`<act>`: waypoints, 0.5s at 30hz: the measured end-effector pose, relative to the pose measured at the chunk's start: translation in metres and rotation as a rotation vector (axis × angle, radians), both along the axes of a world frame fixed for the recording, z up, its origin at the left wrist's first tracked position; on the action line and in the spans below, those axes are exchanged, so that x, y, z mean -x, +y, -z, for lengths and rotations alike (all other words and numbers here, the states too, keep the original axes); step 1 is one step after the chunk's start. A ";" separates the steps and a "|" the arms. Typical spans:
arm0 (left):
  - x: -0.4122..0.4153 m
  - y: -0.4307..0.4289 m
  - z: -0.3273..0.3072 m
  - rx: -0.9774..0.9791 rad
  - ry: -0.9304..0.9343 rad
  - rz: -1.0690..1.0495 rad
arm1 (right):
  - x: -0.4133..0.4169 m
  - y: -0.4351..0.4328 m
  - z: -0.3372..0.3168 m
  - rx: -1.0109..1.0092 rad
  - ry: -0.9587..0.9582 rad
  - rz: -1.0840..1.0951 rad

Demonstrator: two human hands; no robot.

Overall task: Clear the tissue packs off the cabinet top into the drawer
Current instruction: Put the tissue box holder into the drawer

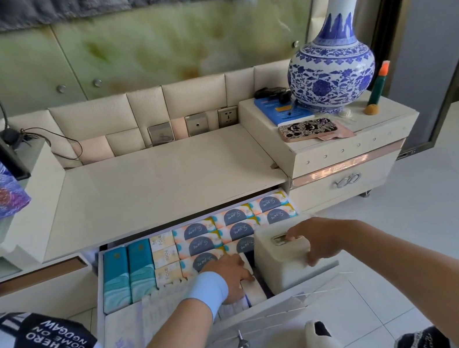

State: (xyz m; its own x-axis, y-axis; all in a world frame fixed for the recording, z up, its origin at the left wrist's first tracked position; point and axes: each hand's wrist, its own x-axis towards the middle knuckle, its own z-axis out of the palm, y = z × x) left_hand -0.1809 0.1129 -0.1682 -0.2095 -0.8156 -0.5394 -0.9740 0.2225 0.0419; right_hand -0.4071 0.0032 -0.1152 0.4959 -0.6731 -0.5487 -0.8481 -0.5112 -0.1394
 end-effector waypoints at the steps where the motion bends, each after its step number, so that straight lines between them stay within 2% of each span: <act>1: 0.000 -0.001 0.001 0.010 0.012 -0.006 | -0.002 0.001 0.005 0.022 0.016 -0.020; 6: -0.001 -0.002 0.008 0.057 0.116 -0.081 | -0.012 0.016 0.043 0.181 0.145 -0.243; 8: 0.000 -0.003 0.010 0.069 0.167 -0.131 | -0.014 0.016 0.054 0.159 0.158 -0.255; 12: 0.009 -0.006 0.012 0.186 0.249 -0.241 | -0.017 0.014 0.049 -0.020 0.159 -0.176; 15: 0.020 -0.004 0.017 0.190 0.260 -0.187 | -0.018 0.016 0.051 0.029 0.141 -0.191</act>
